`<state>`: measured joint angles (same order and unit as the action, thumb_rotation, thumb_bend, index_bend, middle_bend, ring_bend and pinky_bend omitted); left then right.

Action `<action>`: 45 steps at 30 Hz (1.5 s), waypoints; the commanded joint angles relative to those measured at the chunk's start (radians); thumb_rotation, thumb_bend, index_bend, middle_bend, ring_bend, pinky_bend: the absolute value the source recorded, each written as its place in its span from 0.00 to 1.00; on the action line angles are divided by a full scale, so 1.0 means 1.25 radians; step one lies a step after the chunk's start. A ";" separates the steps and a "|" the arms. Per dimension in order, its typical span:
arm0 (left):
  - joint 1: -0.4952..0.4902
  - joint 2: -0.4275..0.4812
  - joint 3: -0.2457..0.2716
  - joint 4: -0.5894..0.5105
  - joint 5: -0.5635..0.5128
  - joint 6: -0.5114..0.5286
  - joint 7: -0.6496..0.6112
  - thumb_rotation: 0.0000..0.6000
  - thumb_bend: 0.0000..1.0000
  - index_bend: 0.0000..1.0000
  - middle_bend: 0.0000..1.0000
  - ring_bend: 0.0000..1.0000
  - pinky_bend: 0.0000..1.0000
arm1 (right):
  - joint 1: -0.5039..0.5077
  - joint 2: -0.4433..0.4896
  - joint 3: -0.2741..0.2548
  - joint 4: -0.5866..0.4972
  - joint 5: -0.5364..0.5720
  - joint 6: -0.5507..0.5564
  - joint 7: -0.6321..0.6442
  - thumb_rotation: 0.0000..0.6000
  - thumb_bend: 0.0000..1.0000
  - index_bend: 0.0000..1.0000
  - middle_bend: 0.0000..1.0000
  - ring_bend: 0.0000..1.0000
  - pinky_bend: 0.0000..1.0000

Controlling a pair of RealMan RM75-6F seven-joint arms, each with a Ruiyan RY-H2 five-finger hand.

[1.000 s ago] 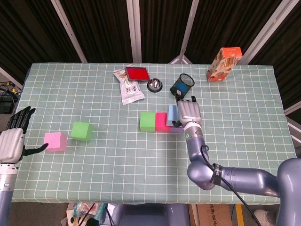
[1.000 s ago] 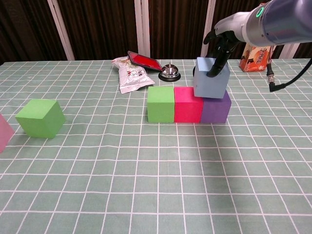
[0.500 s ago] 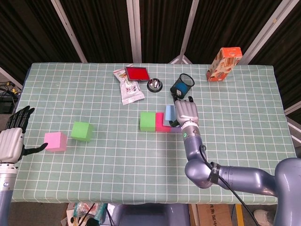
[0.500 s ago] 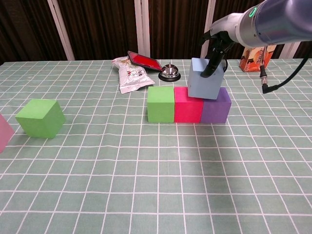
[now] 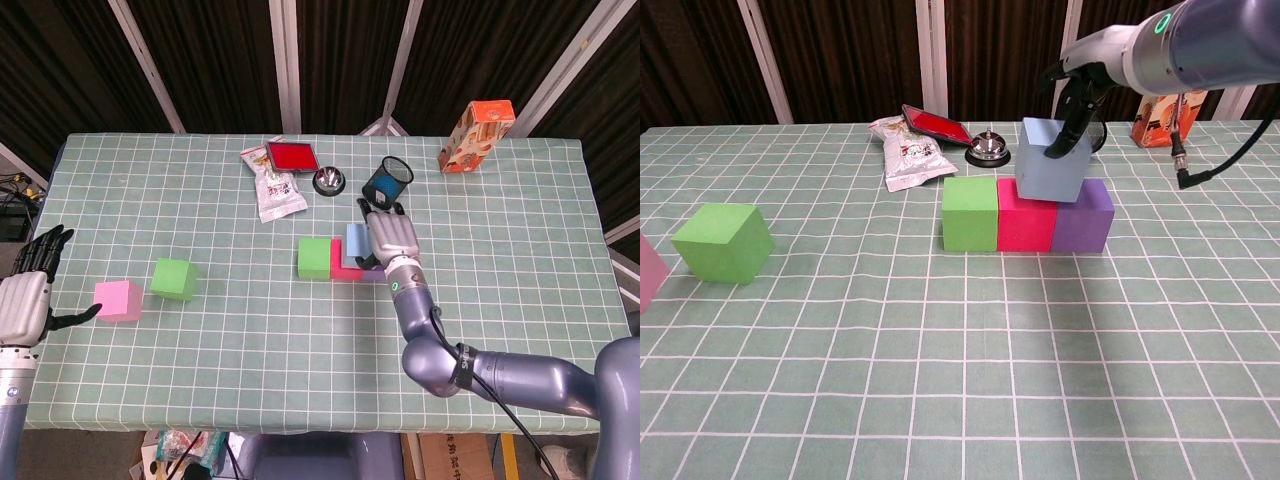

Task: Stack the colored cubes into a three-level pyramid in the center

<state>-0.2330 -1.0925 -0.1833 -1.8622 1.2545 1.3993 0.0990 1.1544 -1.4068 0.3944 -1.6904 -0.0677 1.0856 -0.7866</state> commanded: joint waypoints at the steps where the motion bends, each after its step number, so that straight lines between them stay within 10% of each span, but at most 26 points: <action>1: 0.000 -0.001 0.001 0.001 0.000 -0.001 0.001 1.00 0.05 0.00 0.00 0.00 0.01 | 0.001 0.001 -0.005 0.001 -0.003 0.003 0.002 1.00 0.31 0.00 0.43 0.30 0.00; 45: 0.000 0.002 0.000 0.000 -0.002 0.001 -0.002 1.00 0.05 0.00 0.00 0.00 0.01 | 0.011 -0.001 -0.030 0.004 0.007 0.010 0.009 1.00 0.31 0.00 0.43 0.30 0.00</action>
<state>-0.2330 -1.0897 -0.1829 -1.8628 1.2524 1.4001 0.0963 1.1682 -1.4087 0.3575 -1.6857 -0.0588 1.0987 -0.7752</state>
